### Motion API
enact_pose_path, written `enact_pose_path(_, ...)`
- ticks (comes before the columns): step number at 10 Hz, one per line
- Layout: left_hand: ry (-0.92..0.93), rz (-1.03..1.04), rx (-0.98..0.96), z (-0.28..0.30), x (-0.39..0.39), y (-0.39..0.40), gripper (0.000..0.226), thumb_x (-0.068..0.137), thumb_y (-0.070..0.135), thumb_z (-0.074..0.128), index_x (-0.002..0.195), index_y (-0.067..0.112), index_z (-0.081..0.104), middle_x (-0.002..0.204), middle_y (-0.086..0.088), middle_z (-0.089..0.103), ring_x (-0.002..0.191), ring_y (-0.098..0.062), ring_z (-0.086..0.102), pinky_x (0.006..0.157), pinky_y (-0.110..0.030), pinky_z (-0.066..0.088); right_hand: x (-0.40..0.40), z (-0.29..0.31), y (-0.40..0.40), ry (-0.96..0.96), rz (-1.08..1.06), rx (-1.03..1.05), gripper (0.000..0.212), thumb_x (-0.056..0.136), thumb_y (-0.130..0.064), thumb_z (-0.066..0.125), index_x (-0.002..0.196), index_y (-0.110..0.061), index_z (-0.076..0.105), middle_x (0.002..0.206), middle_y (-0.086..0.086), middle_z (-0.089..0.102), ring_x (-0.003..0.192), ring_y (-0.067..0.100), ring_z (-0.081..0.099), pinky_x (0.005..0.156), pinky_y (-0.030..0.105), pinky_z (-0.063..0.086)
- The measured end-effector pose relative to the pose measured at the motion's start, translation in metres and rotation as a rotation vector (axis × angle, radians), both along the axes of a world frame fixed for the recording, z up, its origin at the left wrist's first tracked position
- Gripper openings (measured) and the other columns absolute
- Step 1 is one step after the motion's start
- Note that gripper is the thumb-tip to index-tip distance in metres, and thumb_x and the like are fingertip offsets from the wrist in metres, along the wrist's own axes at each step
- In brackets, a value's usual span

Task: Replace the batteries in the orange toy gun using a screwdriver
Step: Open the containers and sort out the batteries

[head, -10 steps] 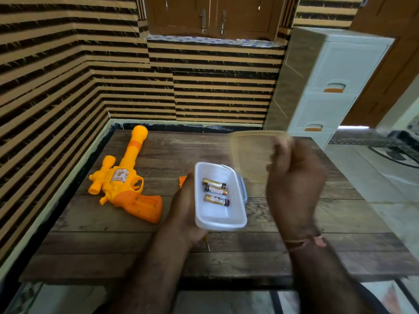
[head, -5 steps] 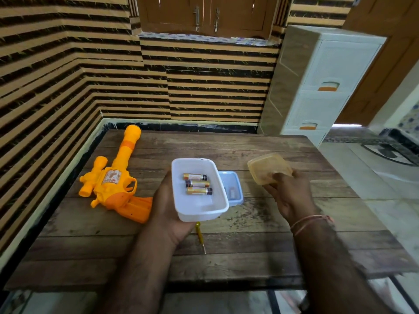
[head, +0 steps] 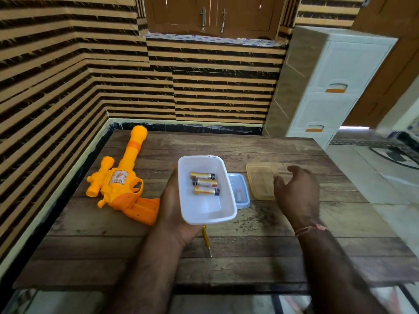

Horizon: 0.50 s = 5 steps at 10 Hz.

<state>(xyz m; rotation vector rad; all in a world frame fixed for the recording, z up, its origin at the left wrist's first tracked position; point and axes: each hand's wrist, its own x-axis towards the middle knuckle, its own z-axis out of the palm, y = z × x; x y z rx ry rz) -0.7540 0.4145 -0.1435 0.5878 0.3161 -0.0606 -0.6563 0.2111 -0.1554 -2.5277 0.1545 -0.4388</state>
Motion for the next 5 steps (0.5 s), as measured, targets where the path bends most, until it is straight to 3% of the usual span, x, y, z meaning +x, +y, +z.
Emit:
enact_pose_path(1, 0.043, -0.069, 0.047, -0.002, 0.006, 0.001, 0.028, 0.077, 0.037, 0.077, 0.087, 0.011, 0.074, 0.086, -0.005, 0.065, 0.079, -0.022, 0.059, 0.077, -0.041, 0.05, -0.024, 0.029, 0.019, -0.326, 0.216, 0.191, 0.026, 0.091, -0.018, 0.062, 0.115, -0.01, 0.065, 0.11, 0.008, 0.066, 0.101, 0.024, 0.061, 0.086, 0.038, 0.053)
enact_pose_path(2, 0.071, -0.095, 0.123, 0.001, 0.007, -0.004, 0.036, 0.094, 0.033, 0.057, 0.076, 0.008, 0.076, 0.071, -0.01, 0.071, 0.063, -0.026, 0.069, 0.058, -0.034, 0.057, -0.061, 0.061, 0.049, -0.363, 0.592, 0.259, 0.022, 0.09, -0.009, 0.053, 0.106, -0.011, 0.068, 0.099, 0.001, 0.067, 0.091, 0.015, 0.062, 0.079, 0.026, 0.05)
enact_pose_path(3, 0.076, 0.055, 0.088, 0.003, 0.0, -0.011, 0.051, 0.104, 0.038, 0.034, 0.078, 0.016, 0.071, 0.065, -0.001, 0.071, 0.053, -0.012, 0.069, 0.046, -0.025, 0.055, -0.086, 0.066, 0.071, -0.219, 0.852, 0.094, 0.036, 0.083, -0.012, 0.044, 0.11, -0.013, 0.068, 0.107, 0.003, 0.068, 0.102, 0.014, 0.058, 0.089, 0.023, 0.046)
enact_pose_path(4, 0.117, 0.02, 0.166, -0.003, 0.0, -0.012, 0.048, 0.104, 0.046, 0.03, 0.081, 0.016, 0.062, 0.058, 0.003, 0.068, 0.047, -0.008, 0.065, 0.044, -0.021, 0.053, -0.094, 0.057, 0.08, -0.135, 0.924, -0.17, 0.039, 0.085, -0.025, 0.036, 0.105, -0.01, 0.067, 0.102, 0.009, 0.067, 0.098, 0.025, 0.06, 0.084, 0.04, 0.053)
enact_pose_path(5, 0.082, -0.038, 0.204, 0.0, -0.004, -0.007, 0.047, 0.1, 0.054, 0.033, 0.081, 0.016, 0.054, 0.048, 0.003, 0.063, 0.039, -0.008, 0.06, 0.037, -0.019, 0.048, -0.097, 0.051, 0.083, -0.063, 0.921, -0.353, 0.049, 0.095, -0.042, 0.018, 0.098, -0.017, 0.06, 0.093, 0.005, 0.061, 0.089, 0.025, 0.058, 0.077, 0.045, 0.05)
